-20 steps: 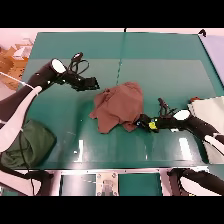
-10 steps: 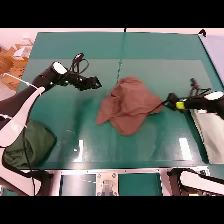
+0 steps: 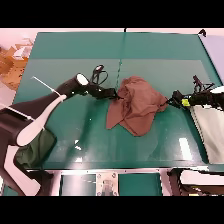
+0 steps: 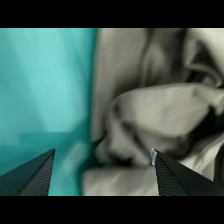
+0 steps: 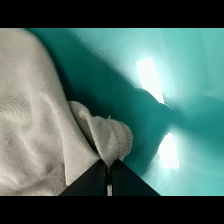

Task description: Fold the shirts.

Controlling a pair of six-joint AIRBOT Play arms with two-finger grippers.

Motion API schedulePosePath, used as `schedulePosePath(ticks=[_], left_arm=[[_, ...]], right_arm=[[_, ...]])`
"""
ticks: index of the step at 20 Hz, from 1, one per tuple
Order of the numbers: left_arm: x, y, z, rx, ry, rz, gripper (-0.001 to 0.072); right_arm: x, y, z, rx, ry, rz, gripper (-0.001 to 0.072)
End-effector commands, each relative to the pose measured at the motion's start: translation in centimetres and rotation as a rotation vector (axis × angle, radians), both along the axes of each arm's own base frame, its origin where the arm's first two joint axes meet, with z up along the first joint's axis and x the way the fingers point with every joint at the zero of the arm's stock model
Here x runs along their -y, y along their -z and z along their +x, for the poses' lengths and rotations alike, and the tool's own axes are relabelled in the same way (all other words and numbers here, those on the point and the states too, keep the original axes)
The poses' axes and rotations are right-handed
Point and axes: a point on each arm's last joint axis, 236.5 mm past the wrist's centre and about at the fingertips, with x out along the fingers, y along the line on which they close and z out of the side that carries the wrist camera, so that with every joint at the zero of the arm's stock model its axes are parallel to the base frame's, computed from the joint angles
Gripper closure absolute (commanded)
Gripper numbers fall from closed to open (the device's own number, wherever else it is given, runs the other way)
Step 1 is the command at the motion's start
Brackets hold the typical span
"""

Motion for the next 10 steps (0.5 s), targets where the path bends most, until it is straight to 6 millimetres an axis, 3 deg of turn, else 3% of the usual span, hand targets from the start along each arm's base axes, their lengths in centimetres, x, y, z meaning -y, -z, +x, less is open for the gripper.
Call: schedulePosePath(ticks=[1, 3, 4, 5, 7, 9, 10], left_arm=[[2.9, 0.4, 0.5, 0.010, -0.072, -0.066, 0.0183], [3.2, 0.5, 0.8, 0.001, -0.091, -0.096, 0.0433], [3.4, 0.5, 0.7, -0.008, -0.091, -0.106, 0.0603], [3.5, 0.6, 0.3, -0.001, -0.060, -0.101, 0.0687], [3.5, -1.2, 0.2, 0.010, 0.009, -0.118, 0.0688], [2.2, -5.2, 1.5, 0.066, 0.047, -0.134, 0.0689], [0.8, -8.5, 2.6, 0.126, 0.052, -0.133, 0.0689]], right_arm=[[-0.5, 0.0, 0.2, 0.001, -0.020, 0.002, 0.0696], [-0.8, -0.2, 0.4, 0.008, -0.012, 0.019, 0.0696], [-0.9, -0.3, 0.5, 0.010, -0.008, 0.027, 0.0696], [-1.1, -0.5, 0.6, 0.013, -0.003, 0.041, 0.0696], [-1.6, -1.4, 0.8, 0.019, -0.012, 0.069, 0.0696], [-2.0, -4.1, 1.4, 0.045, -0.064, 0.083, 0.0697], [-2.1, -6.4, 2.1, 0.082, -0.095, 0.079, 0.0697]])
